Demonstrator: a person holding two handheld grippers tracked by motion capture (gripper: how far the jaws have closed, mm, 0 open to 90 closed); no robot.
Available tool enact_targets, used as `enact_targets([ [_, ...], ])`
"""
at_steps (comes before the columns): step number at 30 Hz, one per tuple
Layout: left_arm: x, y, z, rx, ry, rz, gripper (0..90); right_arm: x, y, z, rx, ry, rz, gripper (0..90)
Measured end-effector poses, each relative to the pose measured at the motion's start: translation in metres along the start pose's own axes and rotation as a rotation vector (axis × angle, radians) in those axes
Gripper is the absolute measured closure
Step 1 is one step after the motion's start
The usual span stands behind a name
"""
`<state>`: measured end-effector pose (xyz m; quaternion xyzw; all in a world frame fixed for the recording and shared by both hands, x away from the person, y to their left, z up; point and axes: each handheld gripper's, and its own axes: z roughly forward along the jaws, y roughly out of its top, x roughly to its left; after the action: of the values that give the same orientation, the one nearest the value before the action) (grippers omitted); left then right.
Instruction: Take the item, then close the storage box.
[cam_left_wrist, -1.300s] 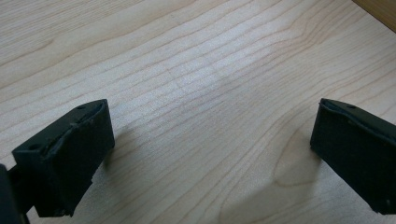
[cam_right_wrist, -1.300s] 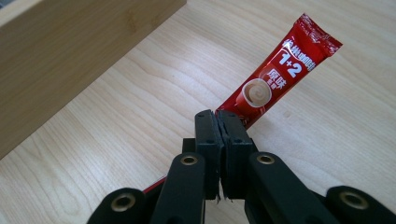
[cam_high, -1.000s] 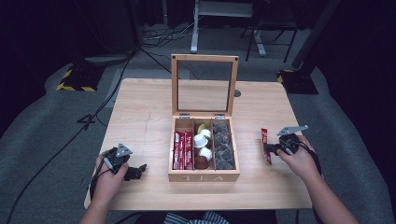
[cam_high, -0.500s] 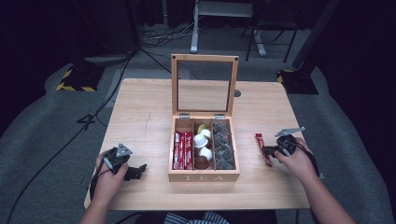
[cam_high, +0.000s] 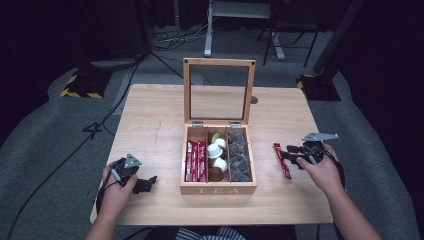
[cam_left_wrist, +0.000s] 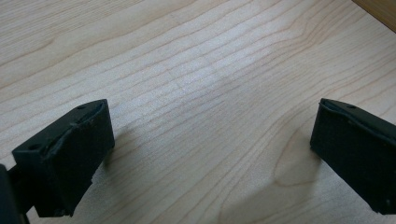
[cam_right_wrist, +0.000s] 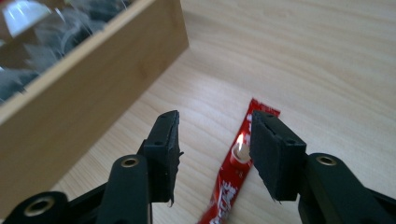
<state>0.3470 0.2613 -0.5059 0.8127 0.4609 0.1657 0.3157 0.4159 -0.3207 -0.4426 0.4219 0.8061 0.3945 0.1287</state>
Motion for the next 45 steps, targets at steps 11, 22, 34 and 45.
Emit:
enact_targets([
  [11, 0.000, 0.000, 0.000, 0.000, 0.000, 0.000, 0.0, 0.013, 0.020, -0.017, -0.112, 0.027, -0.014, 52.0],
  [22, 0.000, 0.000, 0.000, 0.000, 0.000, 0.000, 0.0, 0.027, 0.046, -0.031, -0.201, 0.058, -0.046, 50.8],
  [34, 0.000, 0.000, 0.000, 0.000, 0.001, 0.000, 0.0, 0.033, 0.090, -0.032, -0.262, 0.089, -0.079, 45.3],
  [45, -0.001, 0.000, 0.000, 0.001, 0.004, -0.007, 0.0, 0.029, 0.141, -0.021, -0.306, 0.102, -0.103, 42.7],
])
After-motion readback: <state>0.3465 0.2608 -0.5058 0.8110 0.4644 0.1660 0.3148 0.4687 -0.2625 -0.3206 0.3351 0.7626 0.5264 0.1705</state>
